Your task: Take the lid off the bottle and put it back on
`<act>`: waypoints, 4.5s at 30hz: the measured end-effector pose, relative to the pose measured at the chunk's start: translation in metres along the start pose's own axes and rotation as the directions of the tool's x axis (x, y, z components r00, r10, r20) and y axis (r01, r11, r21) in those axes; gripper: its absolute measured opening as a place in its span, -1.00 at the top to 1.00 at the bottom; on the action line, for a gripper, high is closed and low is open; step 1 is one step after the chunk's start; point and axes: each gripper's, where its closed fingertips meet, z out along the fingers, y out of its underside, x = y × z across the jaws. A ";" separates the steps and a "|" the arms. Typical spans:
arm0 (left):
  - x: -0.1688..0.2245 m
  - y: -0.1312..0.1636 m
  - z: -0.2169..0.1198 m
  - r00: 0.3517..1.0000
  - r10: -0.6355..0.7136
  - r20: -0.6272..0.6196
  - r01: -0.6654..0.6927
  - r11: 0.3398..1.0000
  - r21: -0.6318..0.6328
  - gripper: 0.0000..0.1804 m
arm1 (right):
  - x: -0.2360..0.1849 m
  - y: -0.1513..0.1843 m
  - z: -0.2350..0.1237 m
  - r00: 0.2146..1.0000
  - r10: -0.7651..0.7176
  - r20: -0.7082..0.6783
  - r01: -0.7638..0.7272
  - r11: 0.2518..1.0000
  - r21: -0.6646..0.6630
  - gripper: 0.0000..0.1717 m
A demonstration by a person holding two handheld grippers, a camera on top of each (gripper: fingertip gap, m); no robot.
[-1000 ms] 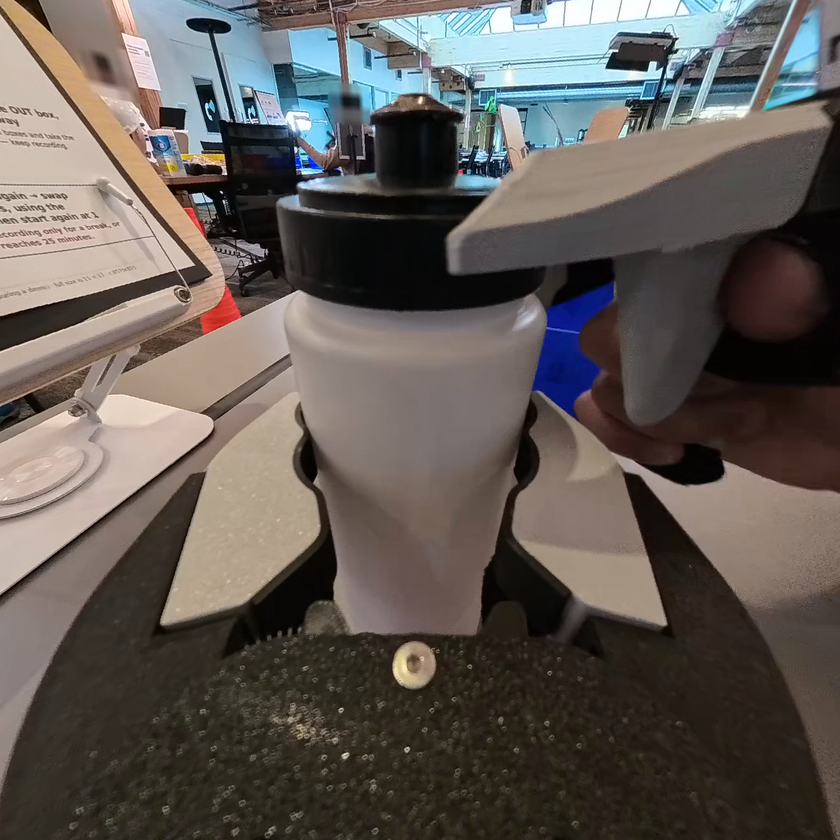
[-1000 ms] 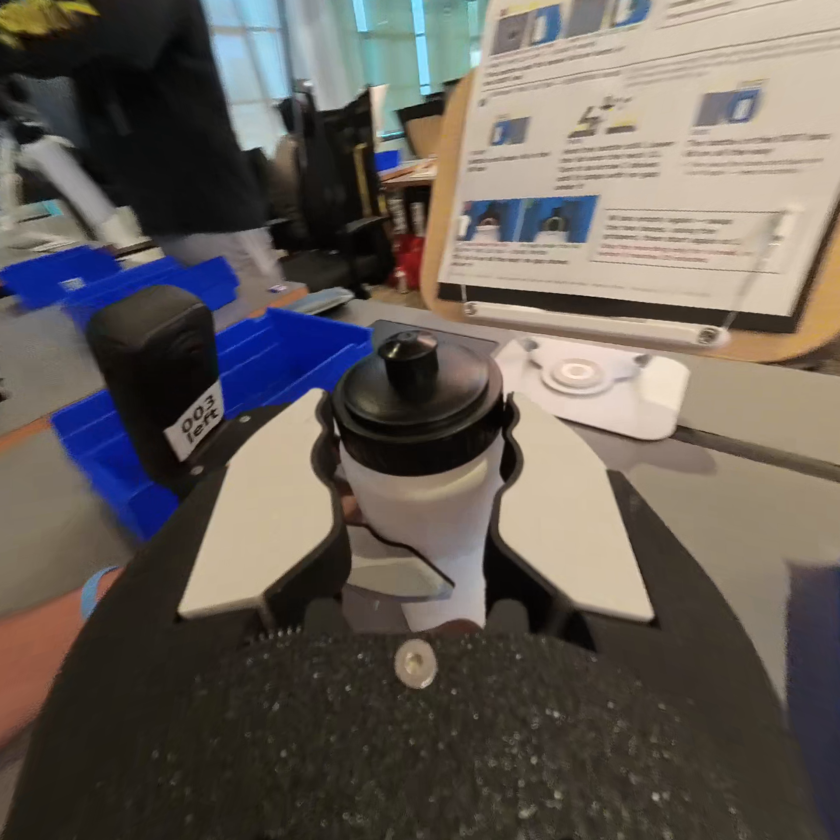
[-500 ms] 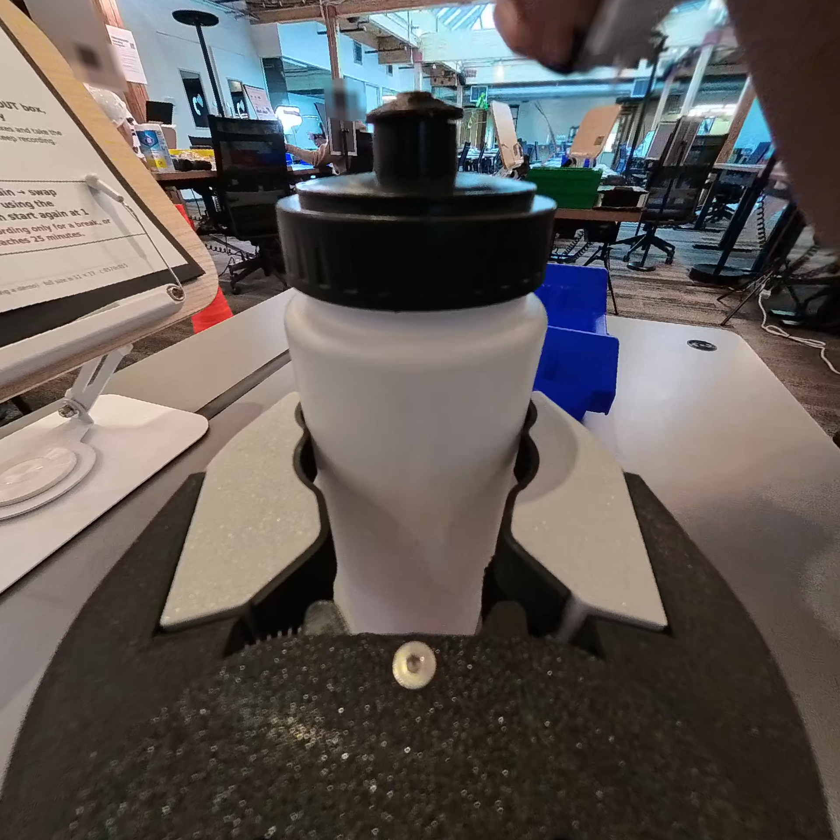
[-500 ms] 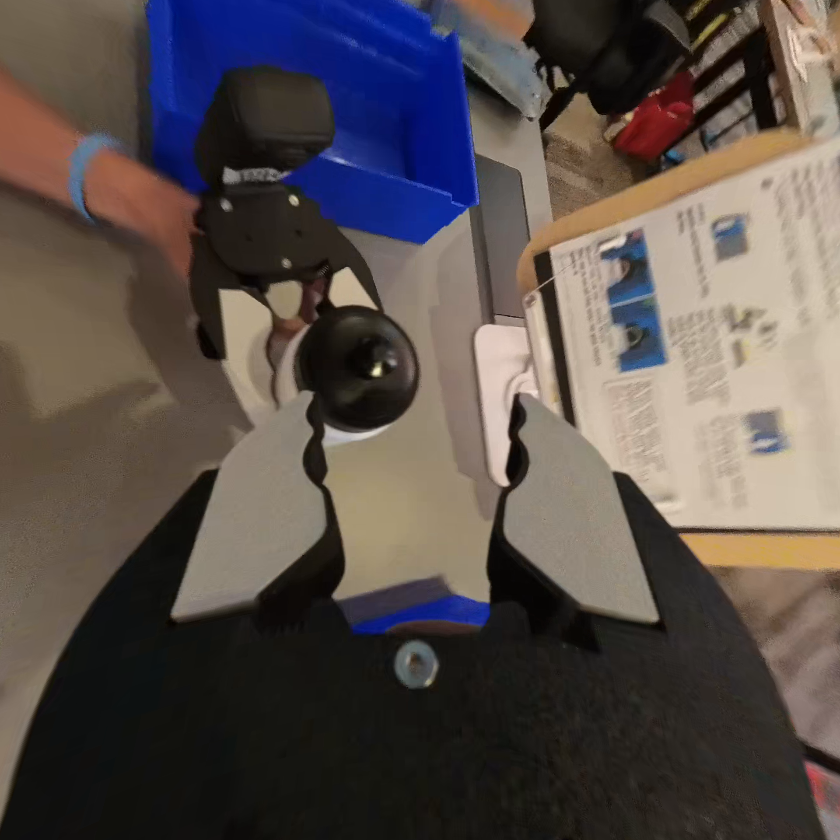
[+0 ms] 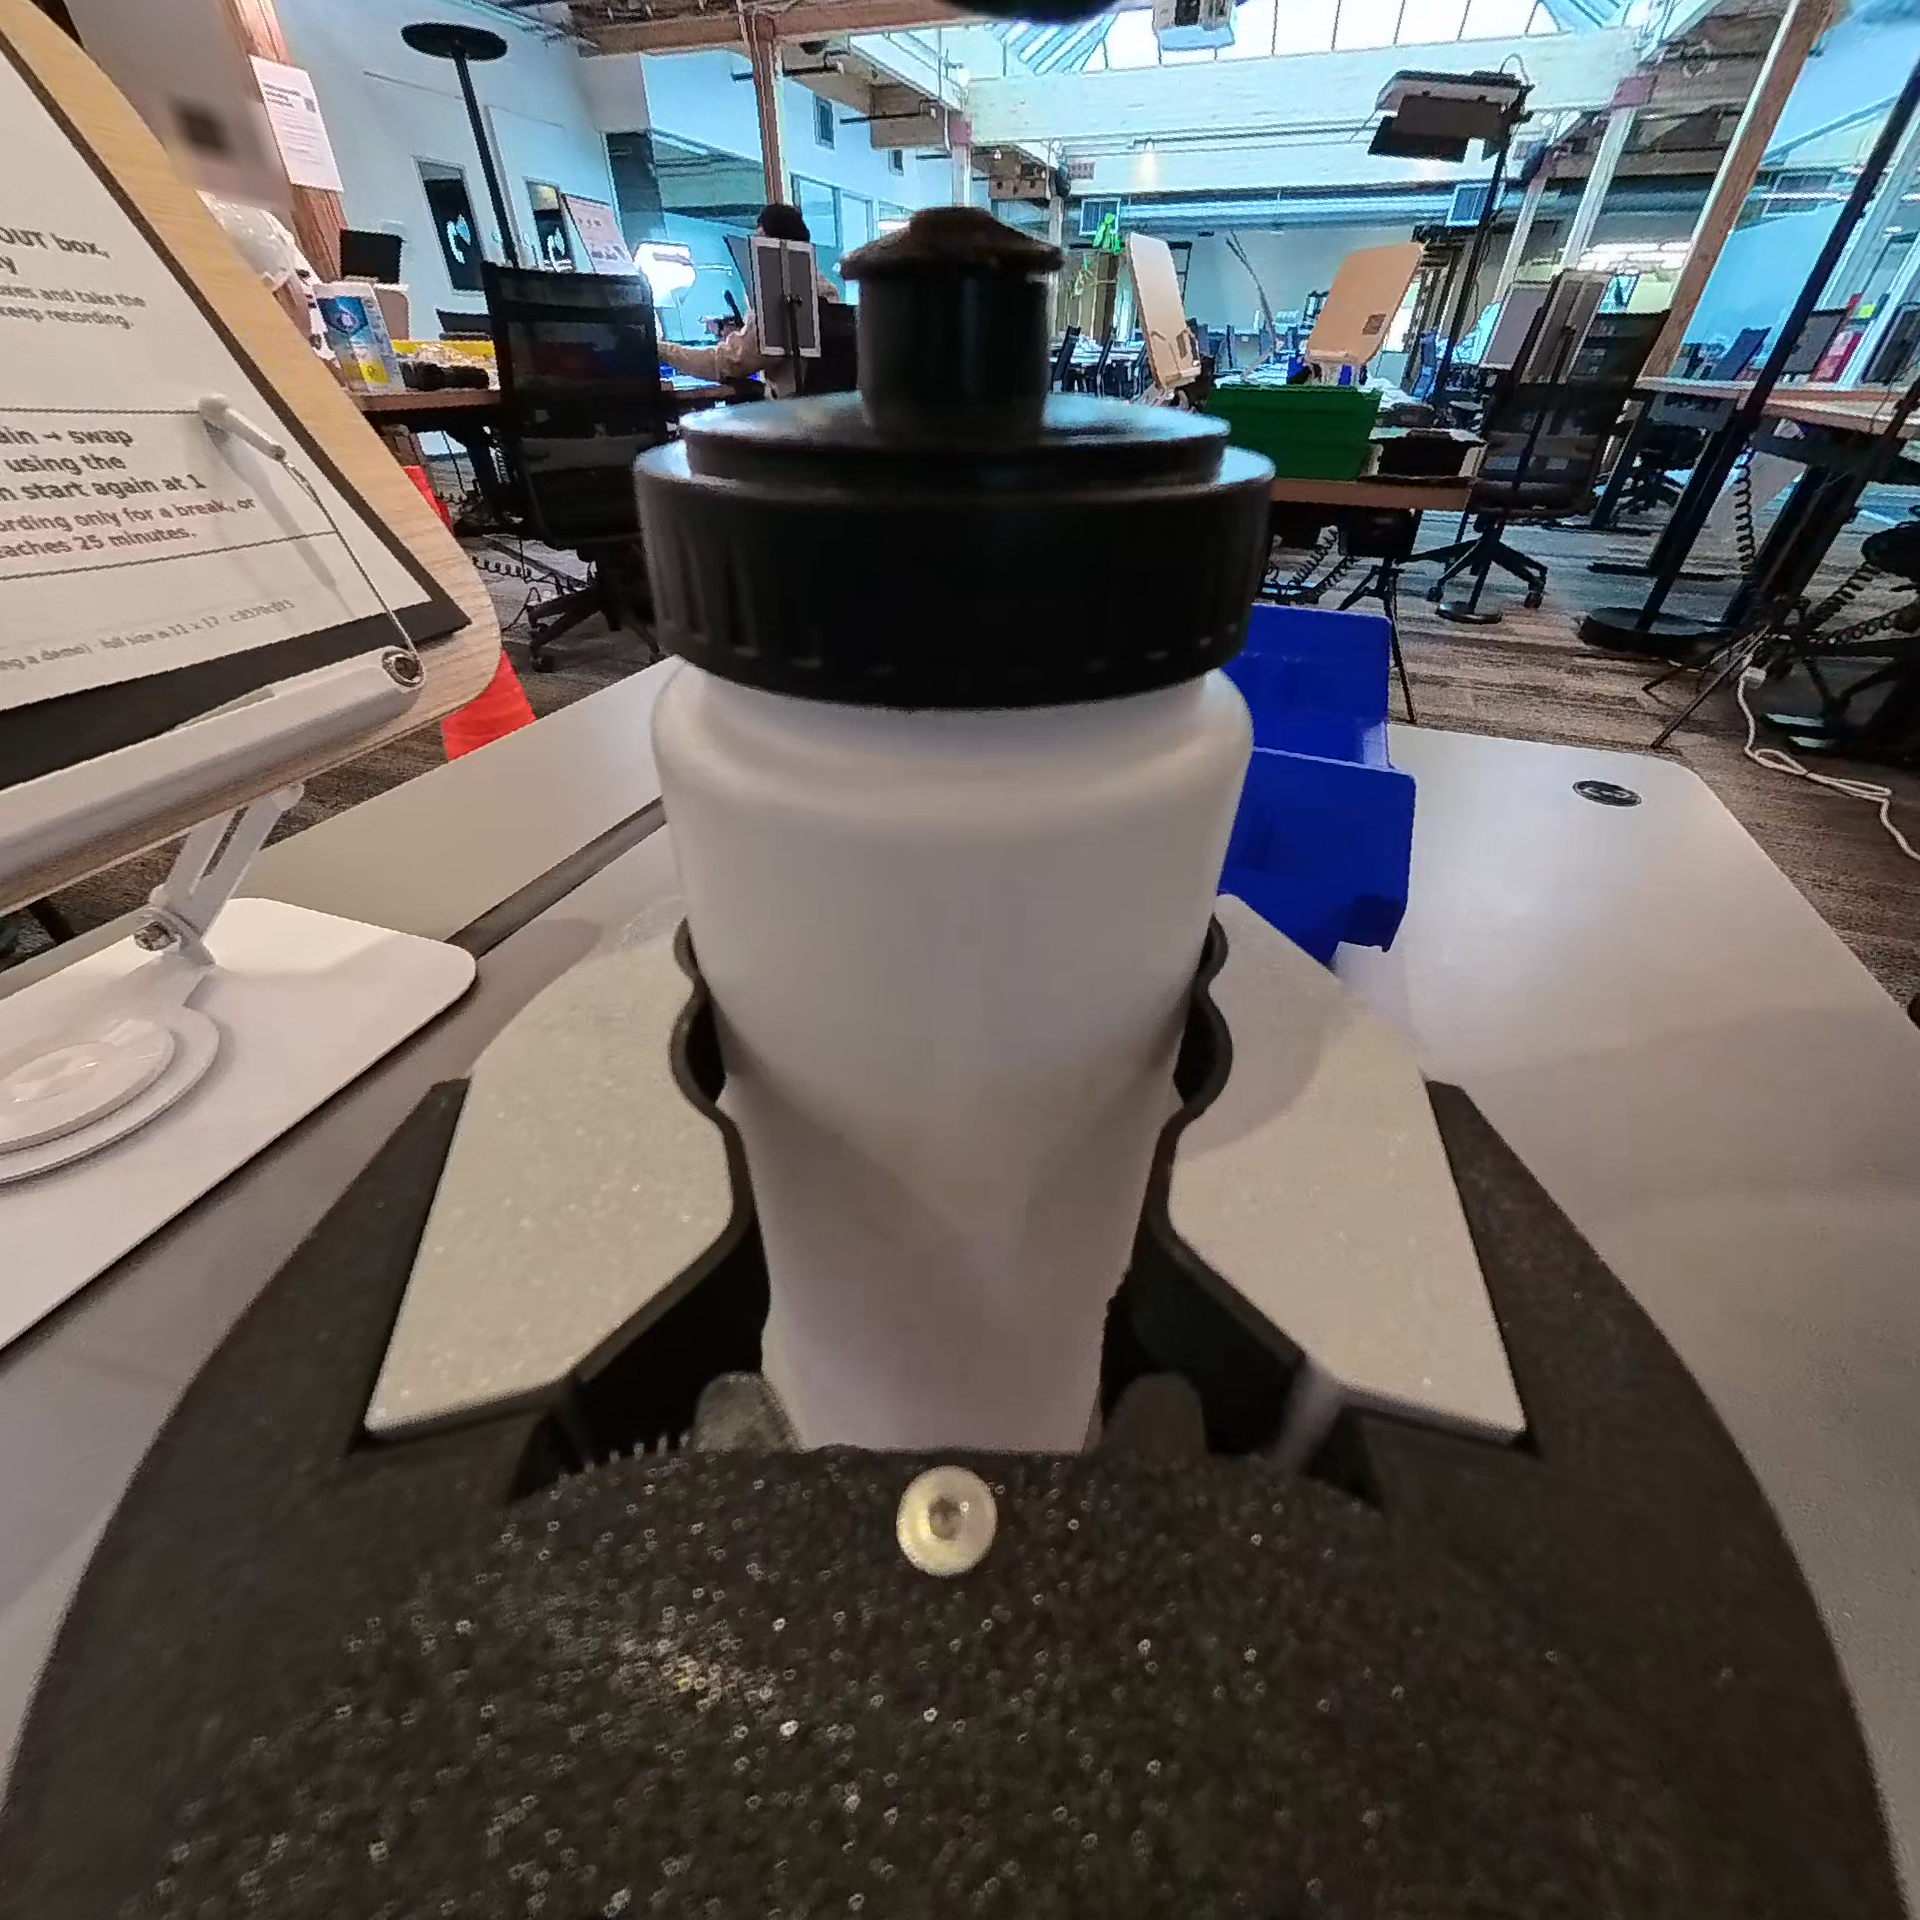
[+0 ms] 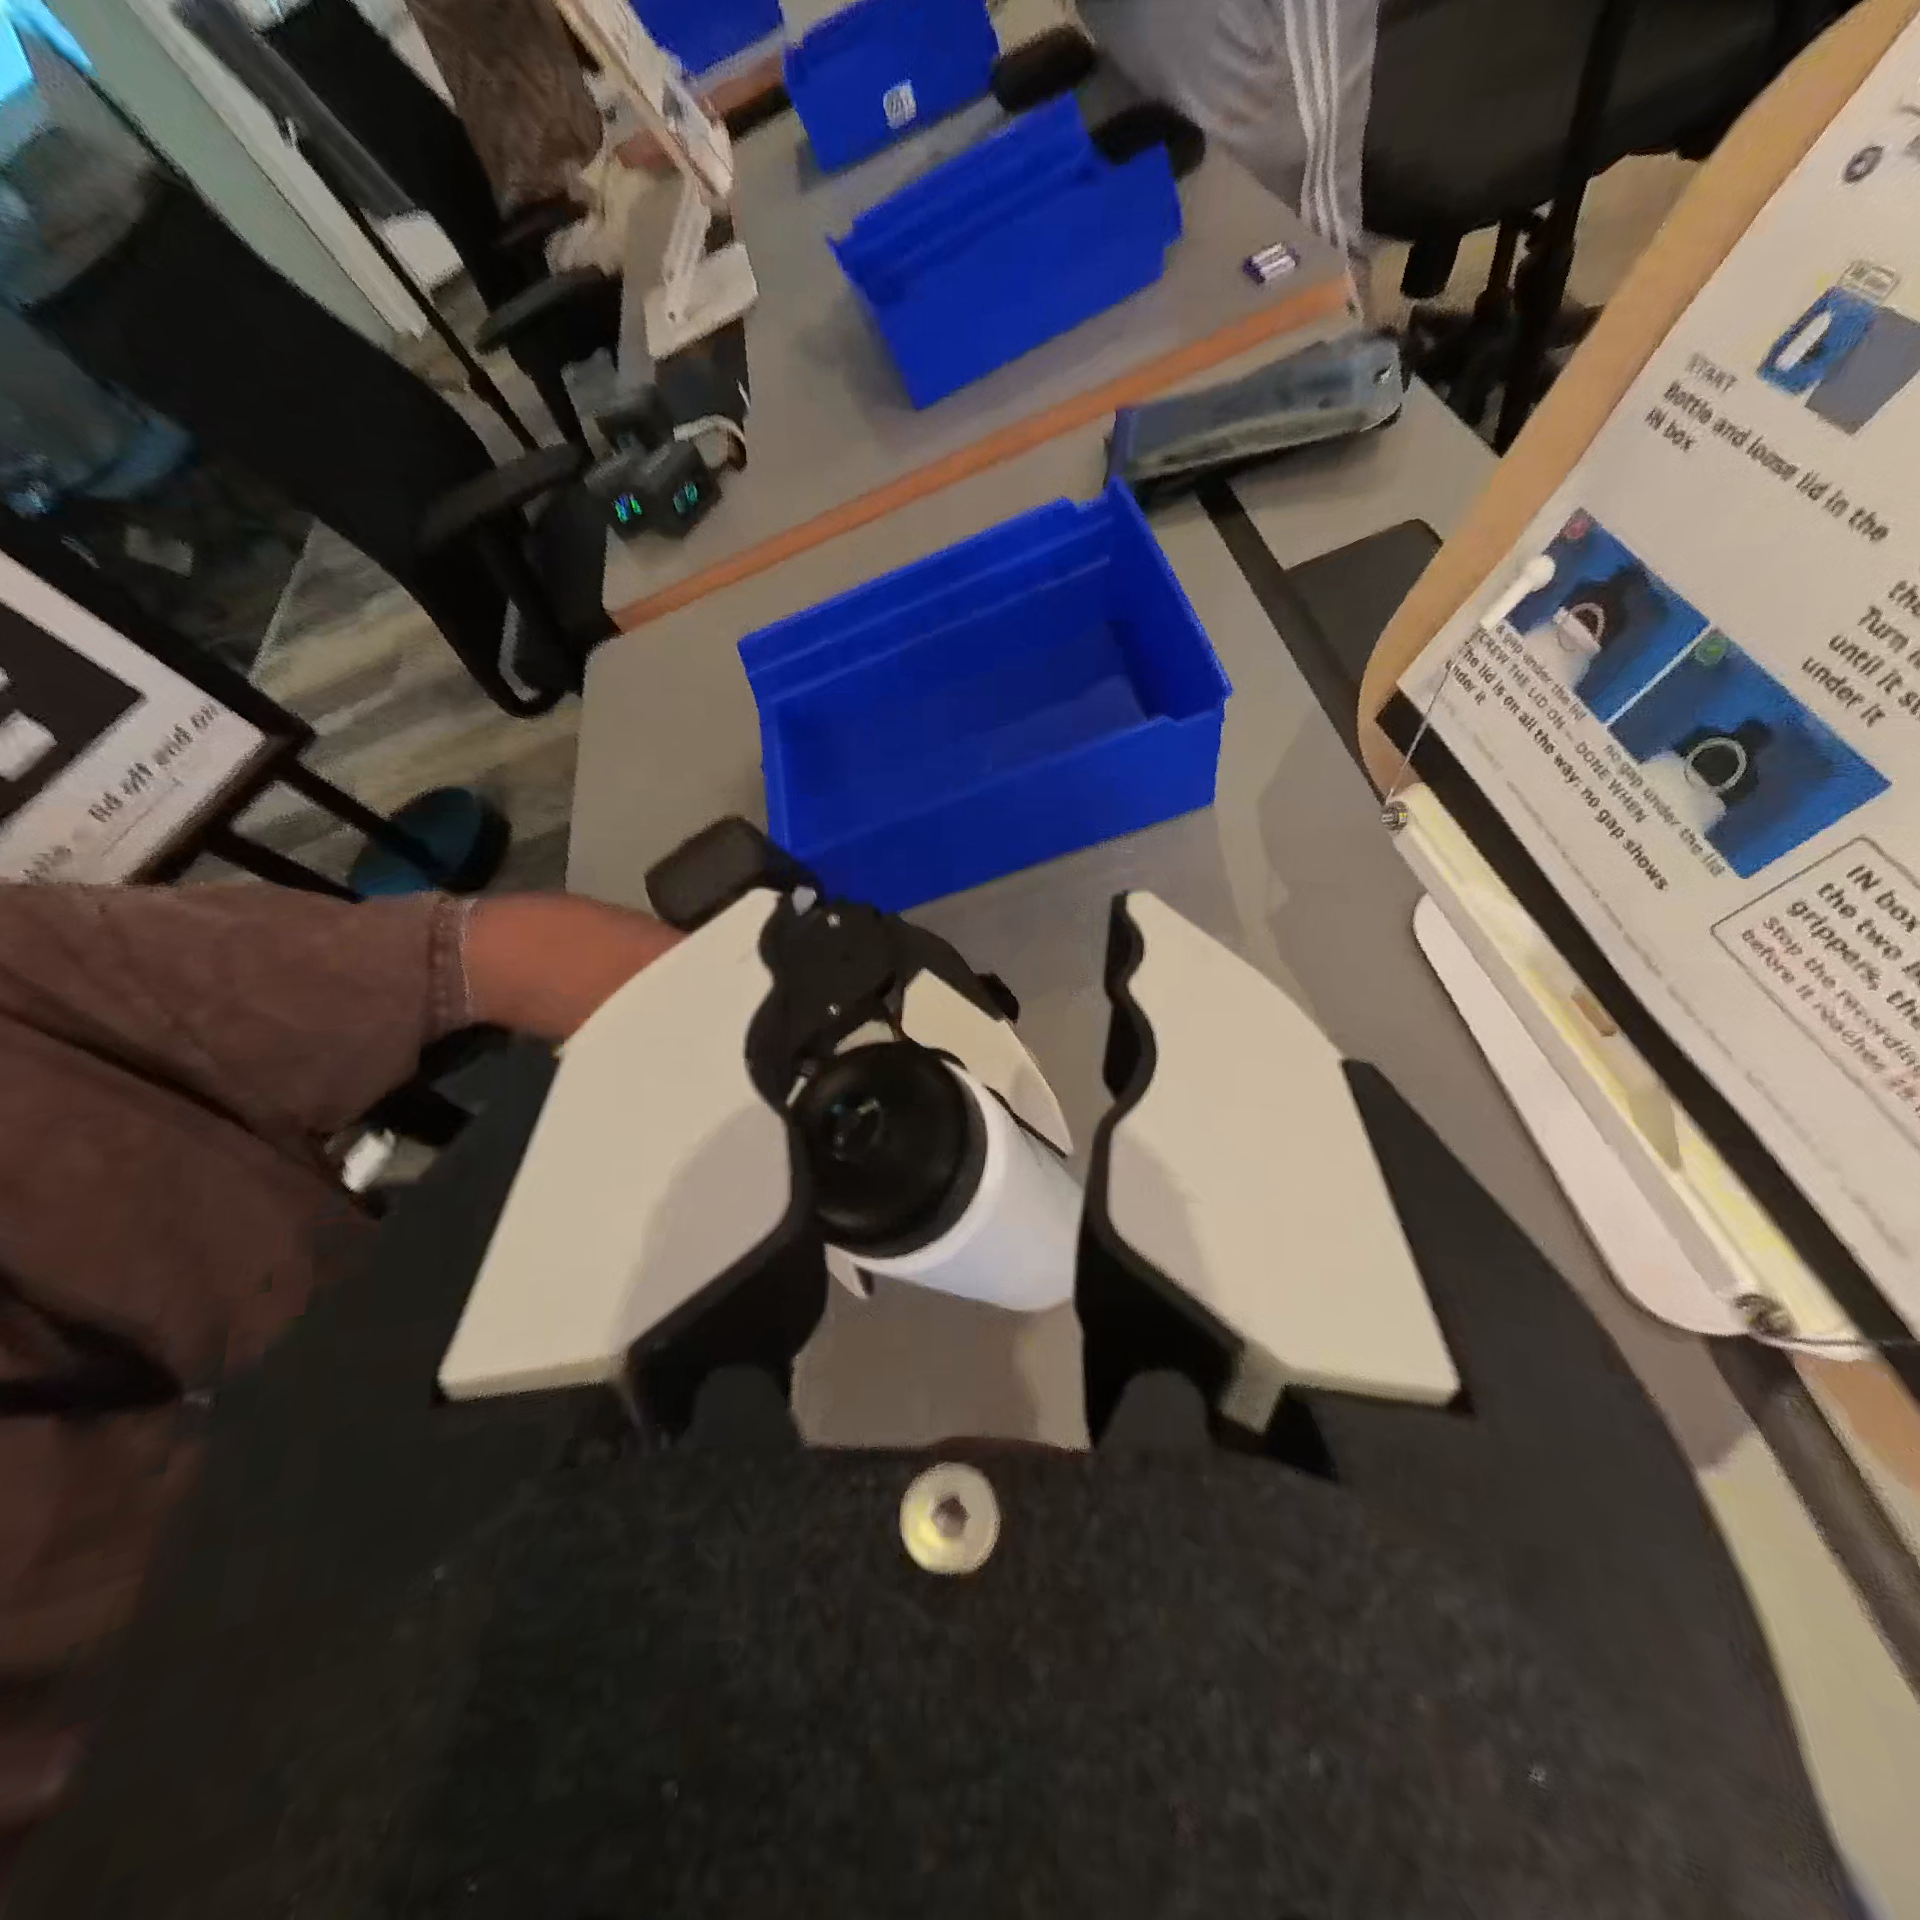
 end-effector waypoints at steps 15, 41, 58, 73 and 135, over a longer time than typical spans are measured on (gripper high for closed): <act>0.002 0.001 0.000 0.999 0.002 -0.032 -0.002 1.000 -0.005 0.05 | -0.020 0.118 0.044 0.631 -0.595 0.497 0.676 0.108 -0.729 0.06; 0.003 0.001 0.001 1.000 0.012 -0.029 -0.012 1.000 -0.013 0.05 | -0.024 0.123 0.039 0.828 -0.514 0.224 0.374 0.208 -0.904 -0.03; 0.003 0.001 0.001 0.999 0.009 -0.033 -0.009 1.000 -0.016 0.05 | -0.032 0.119 0.043 0.580 -0.604 0.547 0.735 0.099 -0.670 0.15; 0.003 0.002 0.001 0.999 0.003 -0.035 -0.004 1.000 -0.017 0.05 | -0.020 0.127 0.049 0.878 -0.458 0.140 0.257 0.205 -0.944 0.20; 0.009 0.003 0.004 0.999 0.008 -0.050 -0.009 1.000 -0.024 0.05 | -0.022 0.129 0.043 0.831 -0.489 0.263 0.373 0.141 -0.917 0.20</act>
